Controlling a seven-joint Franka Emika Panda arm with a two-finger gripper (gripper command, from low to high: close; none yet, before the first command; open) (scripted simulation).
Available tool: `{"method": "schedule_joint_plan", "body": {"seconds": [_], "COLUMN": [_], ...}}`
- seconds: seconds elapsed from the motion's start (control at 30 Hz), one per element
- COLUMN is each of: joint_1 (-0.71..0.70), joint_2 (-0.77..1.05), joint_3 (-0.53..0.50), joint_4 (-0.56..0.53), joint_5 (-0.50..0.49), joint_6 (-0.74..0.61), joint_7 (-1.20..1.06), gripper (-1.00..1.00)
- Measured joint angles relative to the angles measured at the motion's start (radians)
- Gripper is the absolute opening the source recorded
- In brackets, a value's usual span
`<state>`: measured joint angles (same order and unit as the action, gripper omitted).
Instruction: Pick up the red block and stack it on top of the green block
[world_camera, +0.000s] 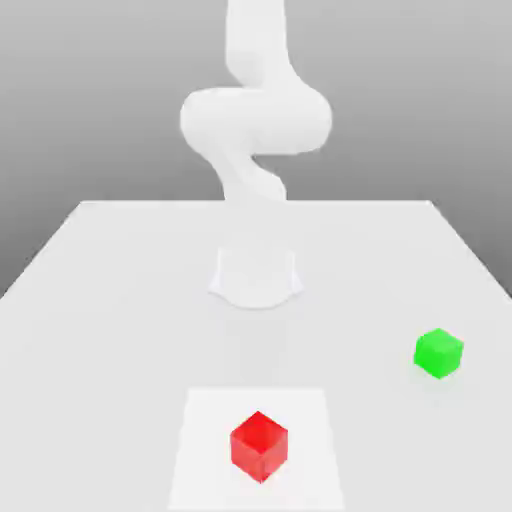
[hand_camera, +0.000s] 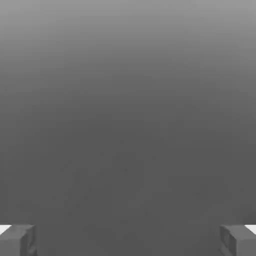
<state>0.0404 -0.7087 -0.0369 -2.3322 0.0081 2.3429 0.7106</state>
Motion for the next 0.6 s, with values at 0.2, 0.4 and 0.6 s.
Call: {"method": "schedule_joint_plan", "body": {"seconds": [0.2,0.4,0.6], "joint_1": [0.092,0.16,0.186], "joint_2": [0.224,0.442,0.66], "joint_3": [-0.085,-0.147,-0.164], "joint_4": [-0.079,-0.156,-0.233], "joint_5": [0.027,0.062,0.084], "joint_6": [0.106,0.209,0.312], "joint_7": [-0.224,-0.448,-0.664], "gripper": [0.0,0.0,0.0]}}
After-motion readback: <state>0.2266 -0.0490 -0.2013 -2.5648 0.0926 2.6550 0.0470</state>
